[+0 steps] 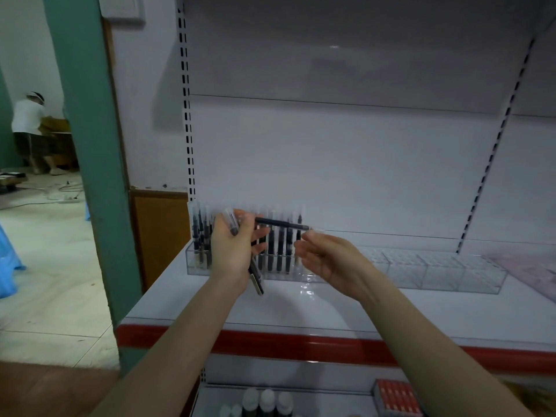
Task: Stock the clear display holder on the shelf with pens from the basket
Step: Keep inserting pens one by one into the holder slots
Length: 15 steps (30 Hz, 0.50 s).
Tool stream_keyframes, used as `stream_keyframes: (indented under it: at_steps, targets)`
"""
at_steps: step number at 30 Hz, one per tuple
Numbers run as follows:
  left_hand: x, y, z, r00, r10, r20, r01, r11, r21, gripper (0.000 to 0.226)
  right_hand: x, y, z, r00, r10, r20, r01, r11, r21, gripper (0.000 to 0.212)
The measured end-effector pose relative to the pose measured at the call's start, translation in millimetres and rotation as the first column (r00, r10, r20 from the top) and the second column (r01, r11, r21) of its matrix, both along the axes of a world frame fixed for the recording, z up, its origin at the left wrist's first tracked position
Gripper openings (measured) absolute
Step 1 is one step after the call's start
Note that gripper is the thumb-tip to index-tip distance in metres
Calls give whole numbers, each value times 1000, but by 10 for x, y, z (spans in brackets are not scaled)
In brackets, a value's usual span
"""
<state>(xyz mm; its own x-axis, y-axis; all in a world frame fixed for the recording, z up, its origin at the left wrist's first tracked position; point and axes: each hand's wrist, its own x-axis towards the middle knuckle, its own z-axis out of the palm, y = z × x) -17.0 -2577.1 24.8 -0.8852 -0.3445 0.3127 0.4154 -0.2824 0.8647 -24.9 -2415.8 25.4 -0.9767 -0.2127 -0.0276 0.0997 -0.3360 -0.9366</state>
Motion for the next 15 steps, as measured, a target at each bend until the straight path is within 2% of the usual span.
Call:
stream_keyframes:
  at_steps: [2,4,7,11,13,15]
  targets:
    - [44,51,-6,1000,-28,12,28,999,-41,12,-4,-55,-15,997,-52,55,61,981,-185,5]
    - [84,91,-12,999,-41,27,43,993,-106,13,-24,-96,-13,992,-86,97,113,941,-318,4]
    - [120,126,-5,995,-85,43,91,980,-179,13,-43,-139,39,990,-119,82,142,906,-399,6]
    - [139,108,19,985,-147,92,165,959,-229,12,-83,-104,188,968,-248,-32,218,900,-377,8]
    - [153,88,50,984,-148,103,167,965,-201,11,-142,-45,264,916,-385,-115,341,897,-281,11]
    - [148,55,85,982,-126,144,149,976,-162,39,-222,21,300,822,-509,-256,498,860,-110,9]
